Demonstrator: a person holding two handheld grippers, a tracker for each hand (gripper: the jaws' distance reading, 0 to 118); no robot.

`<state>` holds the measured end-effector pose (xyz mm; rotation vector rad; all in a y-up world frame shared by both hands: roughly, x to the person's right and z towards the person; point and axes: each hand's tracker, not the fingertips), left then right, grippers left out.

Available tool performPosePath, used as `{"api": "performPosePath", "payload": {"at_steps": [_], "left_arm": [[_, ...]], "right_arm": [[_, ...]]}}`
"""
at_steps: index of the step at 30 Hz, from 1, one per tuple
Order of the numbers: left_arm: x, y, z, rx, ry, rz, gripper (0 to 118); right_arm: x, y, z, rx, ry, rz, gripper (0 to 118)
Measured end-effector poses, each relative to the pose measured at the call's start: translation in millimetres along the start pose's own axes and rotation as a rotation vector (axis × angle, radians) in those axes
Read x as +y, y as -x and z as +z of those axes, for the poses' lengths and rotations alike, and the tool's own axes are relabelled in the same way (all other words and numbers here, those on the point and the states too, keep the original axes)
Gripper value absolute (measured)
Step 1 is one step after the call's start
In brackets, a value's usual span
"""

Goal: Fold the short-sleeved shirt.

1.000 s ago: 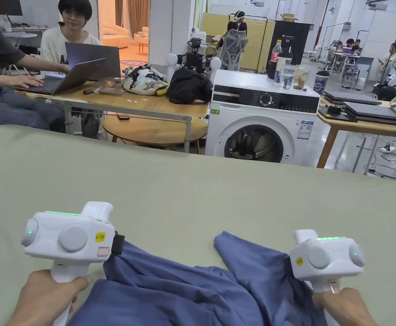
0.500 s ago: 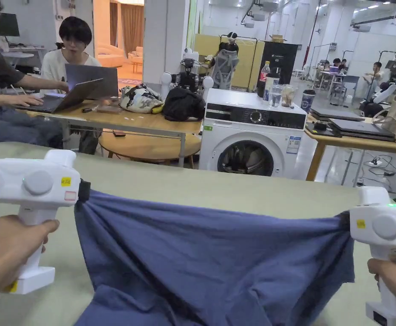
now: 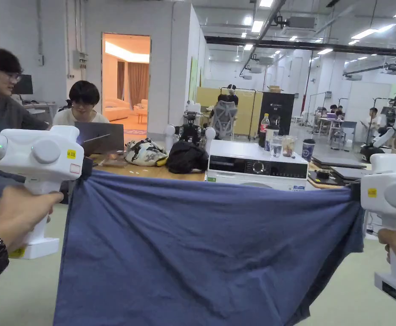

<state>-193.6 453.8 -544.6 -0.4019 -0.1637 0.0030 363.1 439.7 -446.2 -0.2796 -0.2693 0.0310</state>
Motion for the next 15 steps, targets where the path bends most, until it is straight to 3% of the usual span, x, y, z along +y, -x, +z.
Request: {"api": "performPosePath", "payload": {"at_steps": [15], "left_arm": [[157,5,-10,0.052,-0.189,0.018,0]], "right_arm": [[162,9,-40,-0.049,-0.184,-0.001,0]]}}
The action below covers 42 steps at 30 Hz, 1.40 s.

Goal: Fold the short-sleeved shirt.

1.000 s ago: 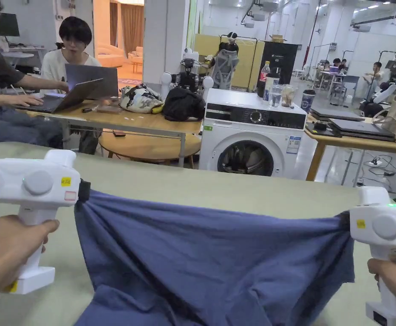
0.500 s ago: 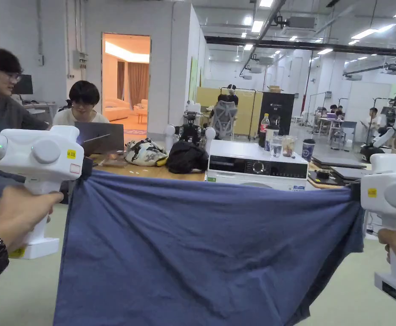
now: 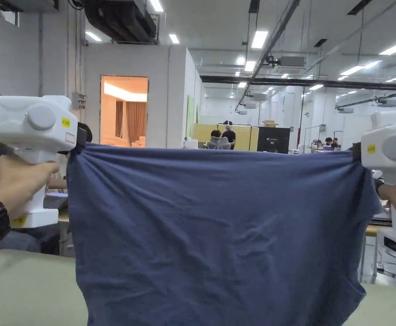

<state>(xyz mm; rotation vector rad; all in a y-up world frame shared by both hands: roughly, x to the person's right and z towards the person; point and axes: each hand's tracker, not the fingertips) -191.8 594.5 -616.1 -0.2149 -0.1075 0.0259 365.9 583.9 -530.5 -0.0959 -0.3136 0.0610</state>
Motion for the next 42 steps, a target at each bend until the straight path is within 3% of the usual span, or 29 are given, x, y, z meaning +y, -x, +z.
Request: {"api": "performPosePath", "payload": {"at_steps": [6,11,22,36,42], "left_arm": [[18,-7,-1,0.019,-0.021,-0.042,0],[-14,-11,-2,0.008,0.003,-0.064,0],[-160,-7,24,-0.007,0.14,-0.078,0],[-323,16,163,-0.083,0.227,0.043,0],[-399,24,193,-0.121,0.36,0.038,0]], "right_arm": [[12,0,5,-0.023,-0.046,0.017,0],[-31,-3,7,-0.03,0.004,0.025,0],[-153,-7,57,-0.004,0.137,0.052,0],[-285,-32,187,0.012,0.27,0.049,0],[-361,-40,222,0.041,0.437,0.041,0]]}}
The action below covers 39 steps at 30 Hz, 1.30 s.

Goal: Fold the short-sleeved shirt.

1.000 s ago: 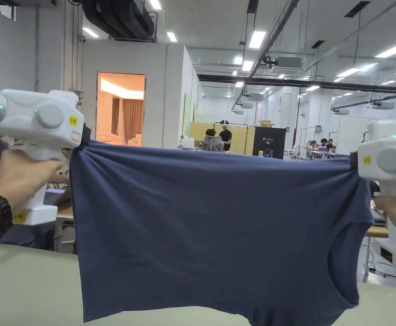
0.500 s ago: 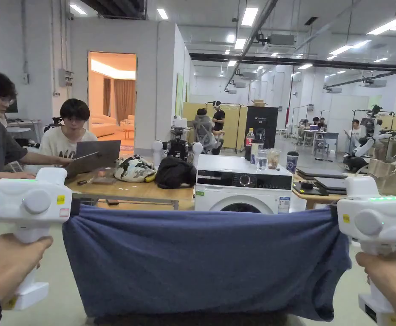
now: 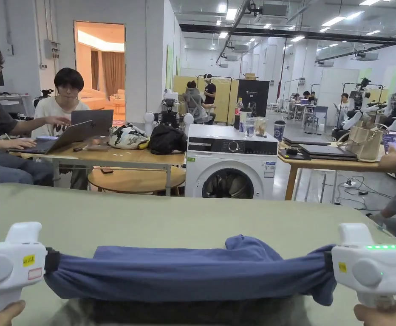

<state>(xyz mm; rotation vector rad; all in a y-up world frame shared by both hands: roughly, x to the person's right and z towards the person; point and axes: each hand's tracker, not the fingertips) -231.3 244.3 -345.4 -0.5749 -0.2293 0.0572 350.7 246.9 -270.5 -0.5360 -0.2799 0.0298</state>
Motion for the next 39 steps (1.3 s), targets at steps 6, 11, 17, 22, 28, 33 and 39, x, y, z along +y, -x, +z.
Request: {"api": "performPosePath", "payload": {"at_steps": [6,11,17,22,28,33,39], "left_arm": [[-50,11,-22,-0.009,0.202,0.014,0],[-75,16,-53,0.02,0.412,0.018,0],[-99,32,-86,0.024,0.452,0.063,0],[-90,41,-82,-0.001,0.411,0.104,34],[-57,11,-44,-0.007,0.061,0.024,52],[-48,-30,-15,0.07,-0.201,-0.071,52],[-53,-56,6,0.105,-0.296,-0.088,0]], "right_arm": [[-67,9,-4,0.032,0.186,0.061,0],[-105,11,-27,0.028,0.347,0.068,0],[-125,9,-50,0.037,0.386,0.074,0],[-120,12,-46,-0.036,0.406,0.097,39],[-79,35,-12,-0.044,0.14,0.008,53],[-66,61,4,0.008,-0.131,-0.096,24],[-63,85,20,0.026,-0.272,-0.118,0]]}}
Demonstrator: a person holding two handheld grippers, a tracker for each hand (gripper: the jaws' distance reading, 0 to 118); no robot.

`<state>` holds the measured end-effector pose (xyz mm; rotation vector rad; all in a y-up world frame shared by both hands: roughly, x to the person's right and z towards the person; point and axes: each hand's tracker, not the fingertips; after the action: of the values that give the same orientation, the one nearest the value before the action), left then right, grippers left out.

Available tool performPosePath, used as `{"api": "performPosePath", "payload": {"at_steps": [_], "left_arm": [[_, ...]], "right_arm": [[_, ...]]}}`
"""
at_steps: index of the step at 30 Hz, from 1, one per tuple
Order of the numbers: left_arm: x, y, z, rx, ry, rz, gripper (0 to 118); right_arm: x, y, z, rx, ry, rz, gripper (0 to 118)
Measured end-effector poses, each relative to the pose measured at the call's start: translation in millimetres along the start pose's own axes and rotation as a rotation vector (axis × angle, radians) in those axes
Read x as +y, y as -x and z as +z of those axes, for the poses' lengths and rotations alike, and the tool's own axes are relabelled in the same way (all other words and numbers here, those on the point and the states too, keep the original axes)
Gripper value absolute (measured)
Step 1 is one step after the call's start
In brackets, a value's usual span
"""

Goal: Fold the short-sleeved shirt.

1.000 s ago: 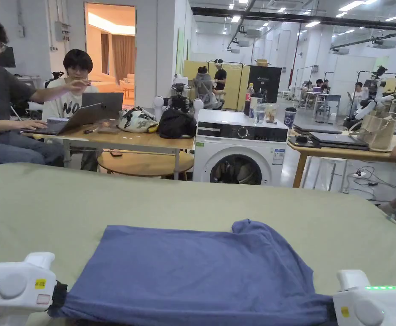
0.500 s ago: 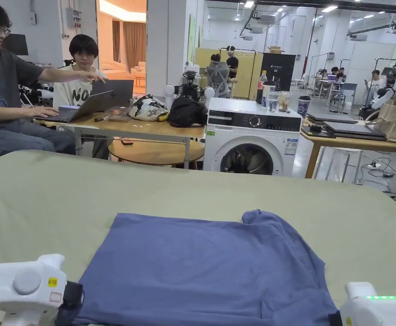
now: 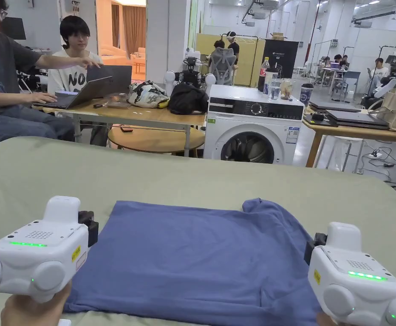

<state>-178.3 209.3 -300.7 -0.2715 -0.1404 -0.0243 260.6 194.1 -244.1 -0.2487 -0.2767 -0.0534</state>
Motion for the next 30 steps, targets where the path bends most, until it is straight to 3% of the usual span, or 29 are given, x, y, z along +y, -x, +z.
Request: {"api": "performPosePath", "payload": {"at_steps": [4,8,12,13,14,15,17,18,22,25,28,30], "left_arm": [[-2,2,1,-0.019,0.11,0.05,0],[-4,16,-8,-0.038,0.304,0.015,0],[-12,49,-27,-0.089,0.533,0.129,0],[-15,57,-31,-0.096,0.568,0.139,8],[-18,63,-37,-0.094,0.623,0.143,29],[-23,69,-42,-0.092,0.661,0.15,41],[-31,71,-43,-0.096,0.692,0.165,54],[-35,72,-46,-0.083,0.705,0.174,54],[-63,76,-78,-0.072,0.793,0.2,54],[-80,58,-77,-0.029,0.847,0.139,46],[-75,41,-75,0.001,0.793,0.053,4],[-73,34,-75,-0.018,0.79,0.034,1]], "right_arm": [[3,14,10,0.037,0.019,0.024,0],[0,19,11,0.049,0.062,0.03,0],[-8,18,7,0.06,0.121,0.049,0],[-11,18,7,0.059,0.132,0.051,0],[-13,19,6,0.058,0.144,0.056,0],[-15,16,5,0.063,0.152,0.058,0],[-19,16,5,0.063,0.171,0.07,0],[-21,15,4,0.067,0.179,0.074,0],[-26,10,4,0.062,0.202,0.073,0],[-26,0,3,0.056,0.235,0.065,0],[-23,-16,-3,0.051,0.338,0.056,0],[-22,-29,-7,0.055,0.418,0.068,2]]}}
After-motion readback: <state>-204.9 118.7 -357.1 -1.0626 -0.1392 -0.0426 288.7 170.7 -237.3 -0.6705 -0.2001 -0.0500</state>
